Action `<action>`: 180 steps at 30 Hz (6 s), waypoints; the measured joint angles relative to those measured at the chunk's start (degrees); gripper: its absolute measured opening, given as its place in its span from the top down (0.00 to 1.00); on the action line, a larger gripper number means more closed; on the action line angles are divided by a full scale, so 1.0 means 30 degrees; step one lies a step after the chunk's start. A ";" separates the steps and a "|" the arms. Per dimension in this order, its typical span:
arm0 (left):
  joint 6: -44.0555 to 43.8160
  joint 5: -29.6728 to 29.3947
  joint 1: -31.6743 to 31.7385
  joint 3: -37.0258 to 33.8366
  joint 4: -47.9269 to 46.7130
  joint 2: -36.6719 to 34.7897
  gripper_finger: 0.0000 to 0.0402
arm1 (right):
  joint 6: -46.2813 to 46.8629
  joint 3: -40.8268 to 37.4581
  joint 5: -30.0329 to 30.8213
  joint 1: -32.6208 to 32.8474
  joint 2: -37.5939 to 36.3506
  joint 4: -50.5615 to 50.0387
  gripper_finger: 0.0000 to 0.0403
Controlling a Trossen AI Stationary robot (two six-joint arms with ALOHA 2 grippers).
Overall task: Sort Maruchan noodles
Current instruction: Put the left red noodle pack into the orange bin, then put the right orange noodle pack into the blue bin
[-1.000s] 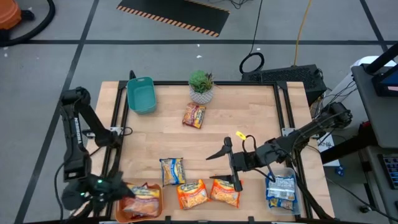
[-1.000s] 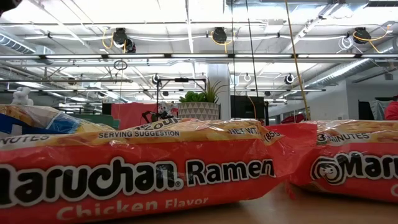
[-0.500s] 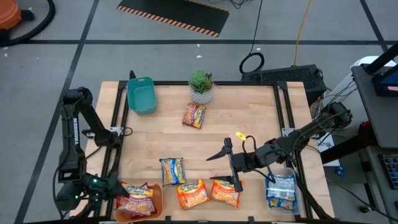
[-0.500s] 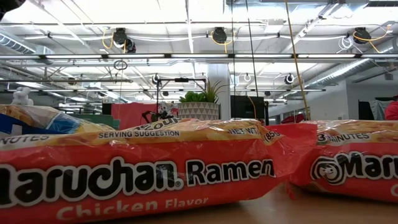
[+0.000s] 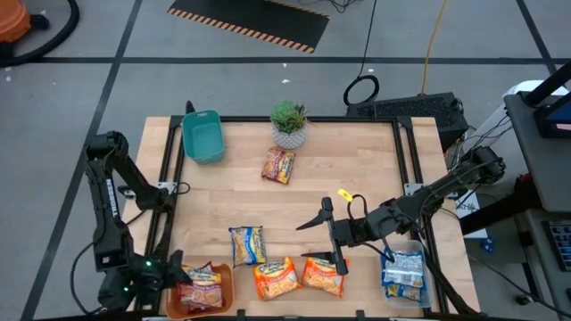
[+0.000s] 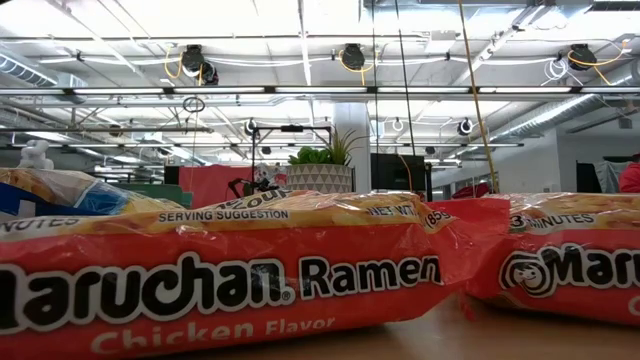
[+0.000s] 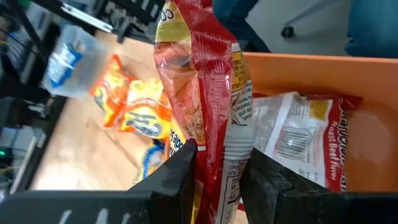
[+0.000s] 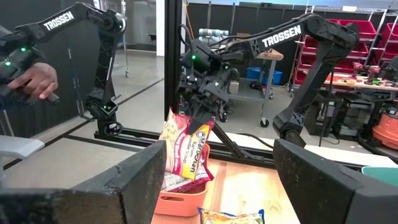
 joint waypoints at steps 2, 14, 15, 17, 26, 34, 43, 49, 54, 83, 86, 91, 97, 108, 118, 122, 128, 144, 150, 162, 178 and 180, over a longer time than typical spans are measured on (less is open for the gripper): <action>-0.0503 0.0046 0.0141 0.0000 -0.0009 0.0222 0.74 | -0.0036 0.0000 0.0000 0.0000 0.0000 0.0004 0.28; -0.1578 -0.0392 0.0631 0.0000 -0.1460 0.0338 0.74 | -0.0576 0.0000 0.0000 -0.0036 0.0000 0.0022 0.28; -0.2250 -0.0519 0.0821 0.0000 -0.1497 0.0338 0.74 | -0.0576 0.0000 0.0000 -0.0050 0.0000 0.0022 0.28; -0.3657 -0.0691 0.1210 0.0000 -0.1498 0.0338 0.74 | -0.0576 0.0000 -0.0006 -0.0123 0.0000 0.0009 0.28; -0.4230 -0.0714 0.1478 0.0000 -0.1403 0.0338 0.53 | -0.0576 0.0000 -0.0007 -0.0153 0.0000 -0.0022 0.28; -0.5841 -0.0684 0.1115 0.0178 -0.1432 -0.0126 0.34 | -0.0641 0.0000 -0.0003 -0.0153 0.0000 -0.0029 0.28; -0.5825 -0.3467 0.1658 0.2062 0.0326 -0.0500 0.33 | -0.0630 0.0000 -0.0007 -0.0292 0.0000 -0.0036 0.28; -0.6473 -0.3528 0.3393 0.2068 0.2723 -0.0478 0.33 | -0.0510 0.0000 -0.0007 -0.0386 0.0007 -0.0036 0.28; -0.7784 -0.3610 0.4921 0.2069 0.2497 -0.0478 0.33 | 0.0257 0.0000 0.0738 -0.0379 -0.0113 -0.0839 0.30; -0.9031 -0.1813 1.2049 0.2062 0.1617 -0.6073 0.33 | 1.1976 0.0000 0.1945 -0.0321 -0.2172 -1.4704 0.33; -0.9542 -0.1792 1.2054 0.2062 0.0774 -0.5952 0.33 | 1.2593 0.0000 0.2020 -0.0444 -0.1883 -1.5360 0.33; -0.9941 -0.1828 1.2144 0.2040 0.0047 -0.5935 0.33 | 1.2512 0.0000 0.2622 -0.1183 -0.1169 -1.5136 0.33; -0.9533 -0.1843 1.2588 0.2040 0.0047 -0.5957 0.33 | 1.1180 0.0003 0.3093 -0.2775 0.0103 -1.3257 0.33; -1.0079 -0.1812 1.3053 0.2008 -0.0951 -0.5793 0.33 | 1.0156 0.0007 -0.0370 -0.5510 0.2441 -1.1601 0.33; -1.2533 -0.0665 1.2887 0.1996 -0.2066 -0.5748 0.33 | 1.0152 0.0007 -0.7460 -0.4670 0.2550 -1.6006 0.33; -1.3300 -0.0542 1.2829 0.1996 -0.1786 -0.5278 0.33 | 0.8310 -0.0316 -0.7458 -0.3537 0.2522 -1.6888 0.33; -1.2946 -0.0464 1.2676 0.1996 -0.1621 -0.4150 0.33 | 0.7950 -0.1264 -0.7655 -0.1375 0.2541 -1.7140 0.33; -1.1403 0.0350 1.2690 0.1989 0.1009 -0.3618 0.33 | 1.3518 -0.4405 -0.8502 0.1011 0.2535 -1.4484 0.33; -1.1317 0.0350 1.2690 0.1989 0.1009 -0.3618 0.33 | 1.6161 -0.6898 -0.8558 0.1005 0.2480 -0.9317 0.33; -1.0757 0.0357 1.2690 0.1989 0.1011 -0.3618 0.33 | 1.9136 -0.9537 -1.0153 0.0991 0.2499 -0.3357 0.33; -1.0677 0.0350 1.2690 0.1989 0.1052 -0.3625 0.33 | 2.0145 -0.9573 -1.0074 0.0881 0.2572 -0.3452 0.67; -1.0677 0.0350 1.2690 0.1989 0.1052 -0.3625 0.33 | 2.0142 -0.9577 -1.0048 0.0828 0.2579 -0.3447 0.72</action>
